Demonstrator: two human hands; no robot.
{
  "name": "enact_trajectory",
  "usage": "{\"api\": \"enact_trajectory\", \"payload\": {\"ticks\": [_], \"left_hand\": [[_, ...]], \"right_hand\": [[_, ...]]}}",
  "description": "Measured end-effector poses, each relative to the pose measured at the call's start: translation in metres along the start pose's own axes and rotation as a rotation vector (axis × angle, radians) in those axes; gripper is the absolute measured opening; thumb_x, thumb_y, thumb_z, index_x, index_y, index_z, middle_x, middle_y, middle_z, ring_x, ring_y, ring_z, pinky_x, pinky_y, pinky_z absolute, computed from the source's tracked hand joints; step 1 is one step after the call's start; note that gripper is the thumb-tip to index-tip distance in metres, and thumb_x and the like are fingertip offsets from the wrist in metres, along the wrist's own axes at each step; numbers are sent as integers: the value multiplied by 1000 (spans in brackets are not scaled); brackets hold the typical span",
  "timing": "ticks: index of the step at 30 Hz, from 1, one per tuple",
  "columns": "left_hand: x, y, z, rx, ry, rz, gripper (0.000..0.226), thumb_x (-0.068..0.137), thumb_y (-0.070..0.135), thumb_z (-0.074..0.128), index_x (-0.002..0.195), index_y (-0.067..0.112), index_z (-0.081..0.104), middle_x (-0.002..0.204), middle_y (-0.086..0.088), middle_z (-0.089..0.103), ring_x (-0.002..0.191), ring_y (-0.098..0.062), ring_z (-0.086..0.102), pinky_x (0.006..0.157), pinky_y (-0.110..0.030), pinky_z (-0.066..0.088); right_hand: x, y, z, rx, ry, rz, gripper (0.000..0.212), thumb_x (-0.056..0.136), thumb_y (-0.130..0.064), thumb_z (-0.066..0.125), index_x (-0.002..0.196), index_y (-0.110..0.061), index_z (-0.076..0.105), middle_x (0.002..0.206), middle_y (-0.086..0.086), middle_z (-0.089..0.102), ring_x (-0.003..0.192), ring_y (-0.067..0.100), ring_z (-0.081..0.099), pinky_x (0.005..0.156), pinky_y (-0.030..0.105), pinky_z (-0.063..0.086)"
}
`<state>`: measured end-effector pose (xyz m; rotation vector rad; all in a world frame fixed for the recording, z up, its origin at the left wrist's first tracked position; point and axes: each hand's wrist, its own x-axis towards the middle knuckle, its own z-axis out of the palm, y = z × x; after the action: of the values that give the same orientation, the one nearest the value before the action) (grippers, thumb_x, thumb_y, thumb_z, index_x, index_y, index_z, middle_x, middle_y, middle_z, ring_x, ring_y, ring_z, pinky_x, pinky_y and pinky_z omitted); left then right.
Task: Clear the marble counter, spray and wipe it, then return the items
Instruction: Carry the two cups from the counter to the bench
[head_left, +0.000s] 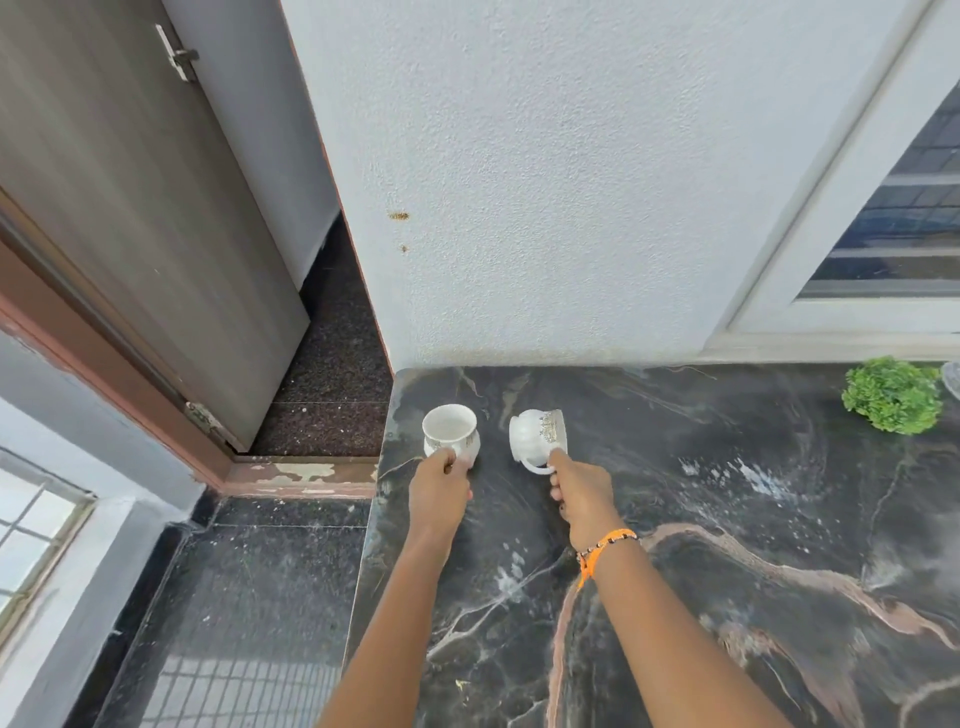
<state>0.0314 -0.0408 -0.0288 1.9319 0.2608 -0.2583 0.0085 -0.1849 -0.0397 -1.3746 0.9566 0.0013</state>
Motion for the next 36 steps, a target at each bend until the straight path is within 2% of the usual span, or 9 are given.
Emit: {"api": "enact_trajectory", "payload": {"ticks": [4,8,11,19,21,23,28,34,36], "left_hand": [[-38,3,14,-49,50,7,30,96,15,42,68,7,50,55,0,43,54,-14,40,53,-25,31],[-92,11,43,-62,3,26,30,98,15,41,75,-2,54,58,-2,44,56,-15,37,55,-26,30],[-141,20,73,-83,-49,60,31,98,14,41,72,0,51,58,-3,39,56,-14,33,49,-18,30],[-285,32,180,-120,-255,127,35,96,12,44,62,7,43,52,1,38,54,-13,33,52,-24,27],[-319,36,211,-118,-301,153,32,96,9,45,64,5,47,44,8,41,45,-3,35,46,-17,29],[-351,41,242,-130,-362,165,30,95,8,45,65,4,50,45,6,38,41,-2,33,43,-13,28],[-424,48,317,-47,-497,229,33,96,13,44,65,8,51,56,-3,40,57,-16,37,57,-28,28],[-485,54,402,22,-702,253,33,97,15,43,66,10,52,55,0,37,54,-12,37,58,-25,31],[-499,57,430,40,-749,252,33,97,16,42,65,11,51,54,2,36,50,-7,36,53,-18,31]], "right_hand": [[-20,1,-40,151,-66,4,24,82,-12,56,59,-11,56,54,1,47,39,8,37,35,15,26],[-49,11,-103,213,-43,-44,22,85,-10,54,64,-7,59,54,3,47,40,9,39,37,15,30],[-72,20,-162,207,-15,-92,17,85,-8,52,71,-4,60,54,3,47,39,8,39,37,15,29],[-138,62,-342,187,113,-180,27,86,-11,52,61,-9,64,48,-1,49,38,9,41,40,15,34],[-154,75,-390,164,160,-193,30,84,-12,53,56,-12,63,47,-2,49,38,10,42,41,17,35],[-168,86,-437,132,217,-210,31,84,-15,54,53,-14,62,45,-3,49,38,10,43,44,18,36],[-199,115,-543,158,342,-245,32,84,-15,52,54,-15,62,46,-5,48,39,9,42,43,17,35],[-213,150,-643,234,506,-244,36,89,-12,51,54,-14,61,46,-5,47,38,8,41,42,16,35],[-211,159,-668,250,551,-245,37,89,-9,51,53,-14,60,46,-5,48,37,8,41,40,16,36]]}}
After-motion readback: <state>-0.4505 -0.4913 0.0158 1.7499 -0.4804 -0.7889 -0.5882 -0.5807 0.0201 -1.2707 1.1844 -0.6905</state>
